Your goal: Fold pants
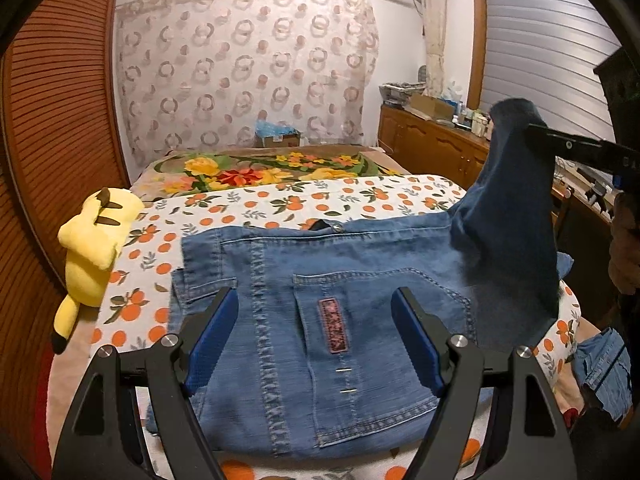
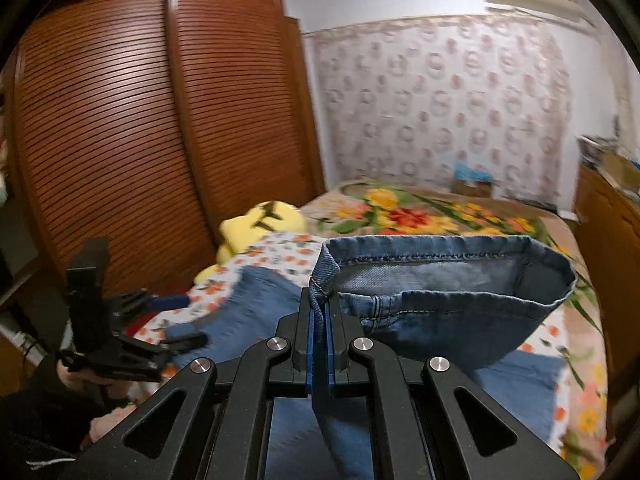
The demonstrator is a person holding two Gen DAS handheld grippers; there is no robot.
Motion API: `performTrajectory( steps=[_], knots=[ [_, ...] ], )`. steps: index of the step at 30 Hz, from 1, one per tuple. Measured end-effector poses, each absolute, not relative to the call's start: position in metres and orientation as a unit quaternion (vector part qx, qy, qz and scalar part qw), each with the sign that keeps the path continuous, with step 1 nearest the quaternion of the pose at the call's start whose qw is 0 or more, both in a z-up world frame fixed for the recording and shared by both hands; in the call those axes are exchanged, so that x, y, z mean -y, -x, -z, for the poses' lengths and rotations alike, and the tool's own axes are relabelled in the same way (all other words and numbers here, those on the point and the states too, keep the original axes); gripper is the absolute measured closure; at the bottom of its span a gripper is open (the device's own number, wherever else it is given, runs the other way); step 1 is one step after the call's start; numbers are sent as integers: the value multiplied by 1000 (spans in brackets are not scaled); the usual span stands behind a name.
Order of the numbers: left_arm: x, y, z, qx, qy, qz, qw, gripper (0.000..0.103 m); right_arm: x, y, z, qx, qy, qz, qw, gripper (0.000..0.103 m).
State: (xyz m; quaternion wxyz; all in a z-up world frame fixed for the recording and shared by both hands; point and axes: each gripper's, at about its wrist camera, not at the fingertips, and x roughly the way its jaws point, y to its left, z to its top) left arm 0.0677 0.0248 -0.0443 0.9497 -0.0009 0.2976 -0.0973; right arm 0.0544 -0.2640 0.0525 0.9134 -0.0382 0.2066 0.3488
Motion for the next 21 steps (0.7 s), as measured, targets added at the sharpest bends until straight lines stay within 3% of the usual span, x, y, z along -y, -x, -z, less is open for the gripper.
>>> performTrajectory(
  steps=[5, 7, 10, 21],
  knots=[
    [-34, -67, 45, -297, 6, 91, 950, 23, 249, -66, -43, -232, 57, -374, 896, 94],
    [-36, -68, 47, -298, 8, 90, 950, 23, 250, -76, -40, -243, 72, -373, 892, 77],
    [-36, -68, 49, -300, 9, 90, 950, 23, 252, -87, -47, -245, 71, -369, 894, 68],
    [-19, -84, 59, -315, 4, 111, 942, 23, 266, -122, -38, -256, 71, -304, 915, 58]
  ],
)
